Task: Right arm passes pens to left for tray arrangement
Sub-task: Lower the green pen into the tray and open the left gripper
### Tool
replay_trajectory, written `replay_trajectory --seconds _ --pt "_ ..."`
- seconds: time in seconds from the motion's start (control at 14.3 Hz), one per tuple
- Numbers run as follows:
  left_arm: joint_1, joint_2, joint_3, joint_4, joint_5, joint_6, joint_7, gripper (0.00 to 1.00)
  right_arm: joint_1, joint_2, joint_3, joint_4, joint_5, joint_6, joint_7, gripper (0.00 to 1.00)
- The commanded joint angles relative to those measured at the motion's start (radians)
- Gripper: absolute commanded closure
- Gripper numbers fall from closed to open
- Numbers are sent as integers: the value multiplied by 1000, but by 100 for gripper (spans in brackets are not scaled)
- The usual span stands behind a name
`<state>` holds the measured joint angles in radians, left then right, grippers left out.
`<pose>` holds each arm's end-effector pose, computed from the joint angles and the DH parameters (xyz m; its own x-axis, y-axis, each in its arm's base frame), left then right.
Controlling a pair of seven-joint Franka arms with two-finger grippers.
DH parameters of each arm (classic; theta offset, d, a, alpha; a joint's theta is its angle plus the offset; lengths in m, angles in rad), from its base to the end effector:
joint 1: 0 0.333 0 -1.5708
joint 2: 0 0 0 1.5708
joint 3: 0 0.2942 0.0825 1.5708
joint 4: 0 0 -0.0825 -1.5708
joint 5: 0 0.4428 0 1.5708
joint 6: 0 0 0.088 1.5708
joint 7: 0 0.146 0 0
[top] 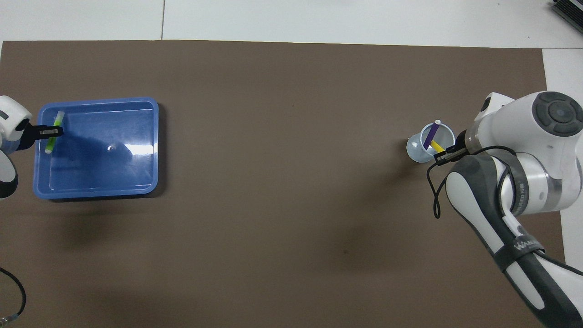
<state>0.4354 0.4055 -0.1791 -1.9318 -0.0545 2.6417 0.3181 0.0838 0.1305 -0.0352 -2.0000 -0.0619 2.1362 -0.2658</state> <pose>0.6733 0.1785 0.2145 0.9476 0.0085 0.3194 0.0056 -0.9999 0.0101 0.6275 0.0259 0.3035 0.9402 0.3405 -0.0104 0.3405 -0.9386 0.0562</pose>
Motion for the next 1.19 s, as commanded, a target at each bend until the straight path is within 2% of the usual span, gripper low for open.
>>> replay_trajectory --seconds 0.0,0.21,0.35,0.42,0.49,0.56,0.63,0.91,1.12 --pt "-7 -4 9 -23 12 27 2 100 -16 4 12 -5 -15 27 -1 63" --pt "-7 -5 9 -27 13 27 7 100 -19 12 12 -6 -15 45 -3 63" --pt "-9 -5 9 -30 13 27 7 93 -19 15 12 -5 -15 47 -1 64" --pt "-7 -7 9 -30 13 26 7 74 -19 15 12 -5 -15 47 -1 65" --pt "-7 -7 9 -30 13 26 9 38 -19 15 12 -3 -13 47 -1 65" --pt "-6 -7 9 -30 13 26 9 11 -19 15 12 -3 -13 47 -1 65" --pt "-4 -7 9 -29 13 24 9 0 -19 15 12 -3 -13 47 -1 66" --pt "-10 -8 9 17 13 -23 1 0 -19 15 12 -2 -13 45 -1 75" --pt "-10 -34 7 138 12 -243 -11 0 -19 17 12 0 -13 42 -3 85"
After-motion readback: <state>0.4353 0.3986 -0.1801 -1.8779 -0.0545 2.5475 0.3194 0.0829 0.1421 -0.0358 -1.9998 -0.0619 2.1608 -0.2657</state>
